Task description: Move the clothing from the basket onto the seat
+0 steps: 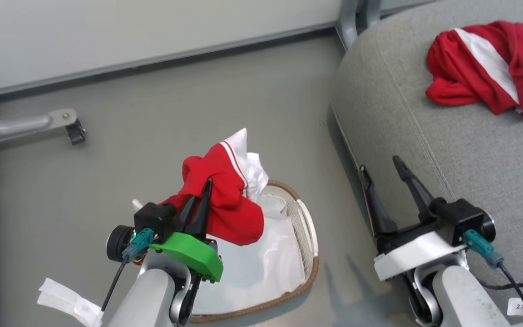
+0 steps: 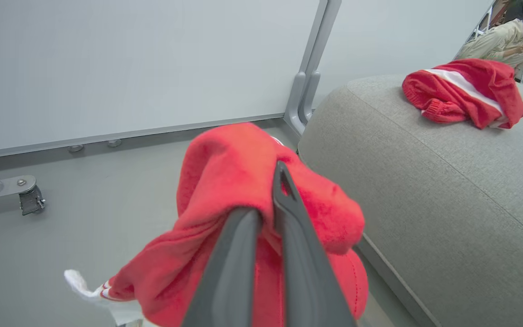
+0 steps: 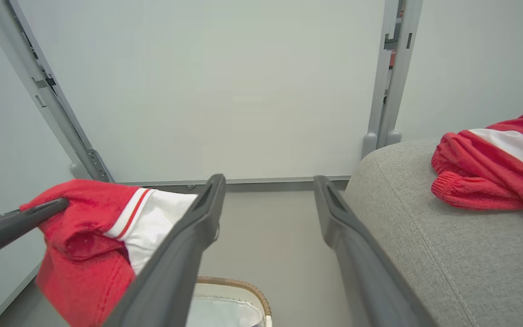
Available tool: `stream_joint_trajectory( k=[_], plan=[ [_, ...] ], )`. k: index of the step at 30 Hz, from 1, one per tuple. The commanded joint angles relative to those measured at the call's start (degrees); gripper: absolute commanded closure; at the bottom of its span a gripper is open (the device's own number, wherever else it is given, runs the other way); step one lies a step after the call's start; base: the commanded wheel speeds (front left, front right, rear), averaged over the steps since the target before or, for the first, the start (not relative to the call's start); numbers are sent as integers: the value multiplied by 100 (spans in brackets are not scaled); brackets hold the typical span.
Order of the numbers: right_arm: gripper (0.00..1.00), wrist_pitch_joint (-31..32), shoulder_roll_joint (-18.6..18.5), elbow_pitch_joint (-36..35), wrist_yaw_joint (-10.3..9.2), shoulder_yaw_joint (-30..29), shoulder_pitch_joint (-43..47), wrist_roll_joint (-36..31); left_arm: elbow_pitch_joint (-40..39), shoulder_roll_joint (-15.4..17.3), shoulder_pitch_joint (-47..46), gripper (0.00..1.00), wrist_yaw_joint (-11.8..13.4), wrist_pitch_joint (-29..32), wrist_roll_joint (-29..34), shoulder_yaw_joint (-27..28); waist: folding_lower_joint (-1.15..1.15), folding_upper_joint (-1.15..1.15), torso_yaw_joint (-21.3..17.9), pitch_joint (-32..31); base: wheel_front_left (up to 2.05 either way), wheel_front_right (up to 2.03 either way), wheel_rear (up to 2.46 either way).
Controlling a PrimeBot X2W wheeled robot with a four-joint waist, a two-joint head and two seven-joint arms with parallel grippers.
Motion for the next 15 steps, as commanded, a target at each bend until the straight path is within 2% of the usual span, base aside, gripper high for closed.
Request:
stream_joint_trajectory(
  k=[1,15],
  plan=[
    [0,-8,7,36,-6,26,131,-43,-135,11,123,100,-38,-21,-23,10,0,0,196,-377,0,0,0],
    [0,-8,41,175,-6,256,609,-127,-1337,11,19,100,-42,-22,-167,-294,0,0,380,-957,0,0,0]
  ],
)
